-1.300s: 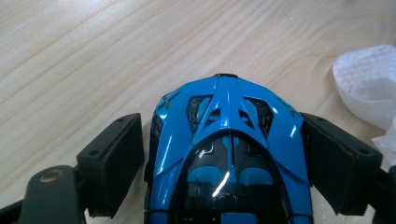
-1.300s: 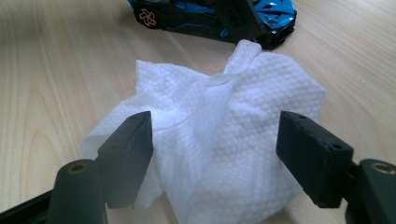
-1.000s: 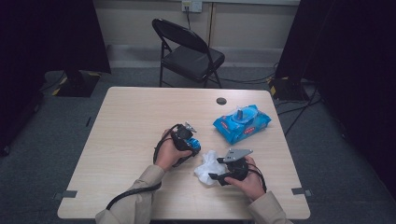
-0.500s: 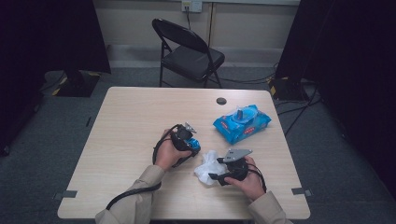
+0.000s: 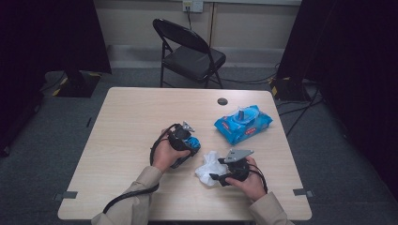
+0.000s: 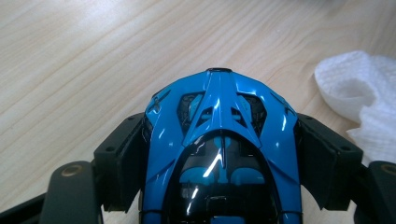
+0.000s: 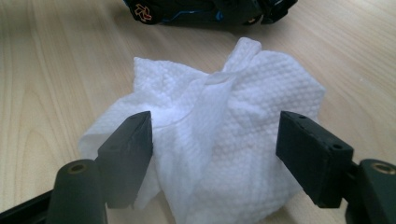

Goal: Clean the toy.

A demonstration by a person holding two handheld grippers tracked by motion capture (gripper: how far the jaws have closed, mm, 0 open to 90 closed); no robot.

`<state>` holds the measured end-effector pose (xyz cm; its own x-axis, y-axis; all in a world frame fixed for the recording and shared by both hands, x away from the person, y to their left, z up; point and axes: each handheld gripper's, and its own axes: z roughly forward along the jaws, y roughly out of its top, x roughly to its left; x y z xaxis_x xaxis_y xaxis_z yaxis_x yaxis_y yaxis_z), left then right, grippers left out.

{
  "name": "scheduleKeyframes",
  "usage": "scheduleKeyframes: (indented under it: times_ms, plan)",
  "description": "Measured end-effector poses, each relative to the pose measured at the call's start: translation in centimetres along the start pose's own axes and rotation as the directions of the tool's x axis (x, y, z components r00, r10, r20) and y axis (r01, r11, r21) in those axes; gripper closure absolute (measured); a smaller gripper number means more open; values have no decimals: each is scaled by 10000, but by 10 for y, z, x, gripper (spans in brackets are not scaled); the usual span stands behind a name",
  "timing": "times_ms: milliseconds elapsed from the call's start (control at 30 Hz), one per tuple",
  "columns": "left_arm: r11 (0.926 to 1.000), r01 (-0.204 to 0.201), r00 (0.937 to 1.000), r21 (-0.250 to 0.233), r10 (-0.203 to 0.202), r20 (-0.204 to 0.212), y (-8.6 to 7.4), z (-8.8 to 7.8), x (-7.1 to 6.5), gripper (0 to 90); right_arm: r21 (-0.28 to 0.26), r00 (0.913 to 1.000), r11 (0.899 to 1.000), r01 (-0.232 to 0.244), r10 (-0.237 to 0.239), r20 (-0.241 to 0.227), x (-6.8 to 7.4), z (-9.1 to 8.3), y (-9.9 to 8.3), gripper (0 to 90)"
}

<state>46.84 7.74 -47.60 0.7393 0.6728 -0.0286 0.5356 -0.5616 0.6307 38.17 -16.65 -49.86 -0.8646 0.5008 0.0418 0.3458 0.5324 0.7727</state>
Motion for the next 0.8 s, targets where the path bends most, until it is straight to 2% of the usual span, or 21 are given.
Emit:
scheduleKeyframes:
  times_ms: [67,100,167,267,333,600,800]
  plan:
    - [10000,39,10000,-52,-39,89,-2,-5,1,246,-8,10000,10000,-11,11,8,1,1,1,269]
    - [10000,-19,10000,-42,19,-5,-2,-6,1,246,-3,10000,10000,-24,24,23,1,1,1,269]
    - [9997,111,9999,-223,-109,133,-3,-11,2,246,5,10000,10000,-60,60,64,1,2,1,266]
    - [9996,32,10000,-296,-30,60,-4,-18,5,246,-1,9999,9999,-119,119,123,1,3,2,262]
    - [9990,214,9996,-398,-207,190,-5,-22,6,246,-60,9998,9999,-127,128,136,1,2,2,263]
    - [9982,194,9996,-560,-181,235,-7,-33,8,246,-360,9994,9991,-231,239,245,5,1,10,263]
    - [9973,131,9992,-722,-103,398,-7,-43,8,246,-174,9980,9990,-412,420,481,10,12,11,315]
